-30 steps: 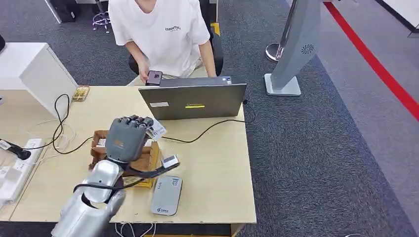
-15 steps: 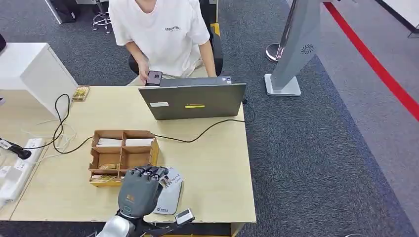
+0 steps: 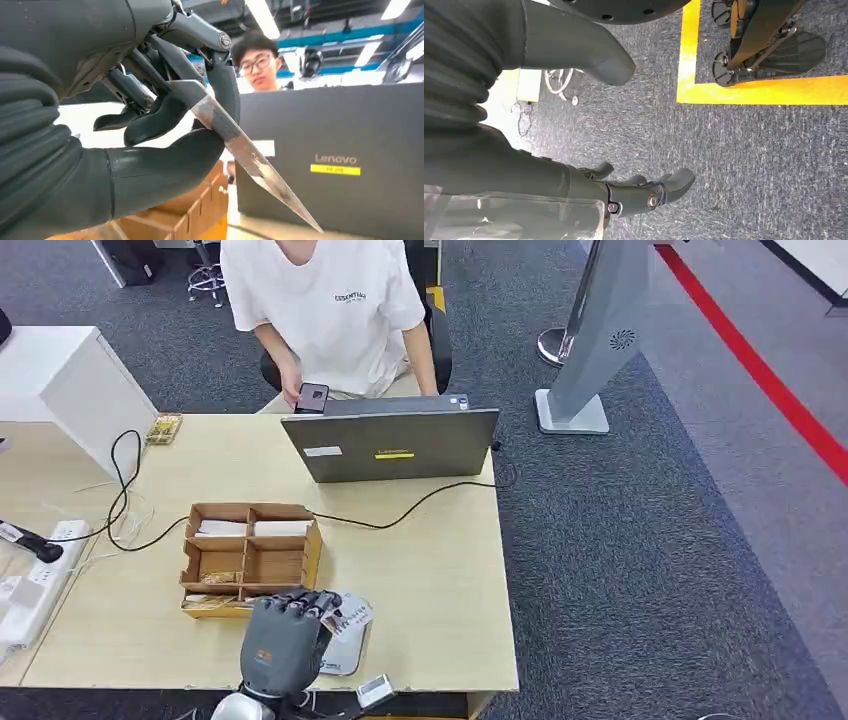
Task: Pass the card to the sensor for recognition and then transmit it.
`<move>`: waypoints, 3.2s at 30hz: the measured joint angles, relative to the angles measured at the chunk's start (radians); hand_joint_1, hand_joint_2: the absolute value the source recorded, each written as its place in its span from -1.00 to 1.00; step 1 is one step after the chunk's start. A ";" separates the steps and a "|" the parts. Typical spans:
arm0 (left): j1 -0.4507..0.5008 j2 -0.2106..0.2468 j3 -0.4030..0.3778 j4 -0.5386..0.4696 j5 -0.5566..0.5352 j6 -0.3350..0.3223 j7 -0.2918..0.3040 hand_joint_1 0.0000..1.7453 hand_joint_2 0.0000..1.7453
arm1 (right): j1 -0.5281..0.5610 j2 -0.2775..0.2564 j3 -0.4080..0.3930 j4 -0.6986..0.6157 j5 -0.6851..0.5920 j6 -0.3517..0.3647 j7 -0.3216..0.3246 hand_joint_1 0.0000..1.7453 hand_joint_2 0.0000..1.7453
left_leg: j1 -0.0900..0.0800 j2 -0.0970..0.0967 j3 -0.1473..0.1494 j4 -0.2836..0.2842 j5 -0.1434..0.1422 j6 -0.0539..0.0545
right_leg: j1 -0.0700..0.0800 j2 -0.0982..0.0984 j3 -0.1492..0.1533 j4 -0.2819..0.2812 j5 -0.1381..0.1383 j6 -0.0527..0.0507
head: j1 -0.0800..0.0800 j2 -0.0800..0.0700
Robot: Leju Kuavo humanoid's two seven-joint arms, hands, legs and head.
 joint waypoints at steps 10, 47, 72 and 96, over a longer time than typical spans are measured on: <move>0.037 0.001 0.016 0.064 0.052 0.003 0.026 1.00 1.00 | 0.004 0.000 -0.005 -0.001 0.027 -0.002 0.019 -1.00 1.00 | 0.000 0.000 0.000 0.000 0.000 0.000 | 0.000 0.000 0.000 0.000 0.000 0.000 | 0.000 0.000; 0.022 -0.043 0.080 0.295 0.093 0.055 0.040 1.00 1.00 | 0.004 0.000 -0.005 -0.001 0.086 0.006 0.018 -1.00 1.00 | 0.000 0.000 0.000 0.000 0.000 0.000 | 0.000 -0.001 0.000 0.000 0.000 0.000 | 0.000 0.000; 0.014 -0.053 0.185 -0.234 -0.075 0.091 -0.177 1.00 1.00 | 0.000 0.018 -0.001 0.000 0.160 0.025 -0.012 -1.00 1.00 | 0.000 -0.001 0.000 0.000 0.000 0.000 | 0.000 -0.001 0.000 0.000 0.000 0.000 | 0.000 0.000; -0.476 0.334 0.265 0.076 -0.079 0.088 0.222 1.00 1.00 | -0.011 0.027 0.054 0.000 0.257 0.057 0.018 -1.00 1.00 | 0.004 -0.001 -0.001 0.000 0.006 -0.006 | 0.003 -0.001 -0.002 0.002 0.004 -0.004 | -0.002 0.000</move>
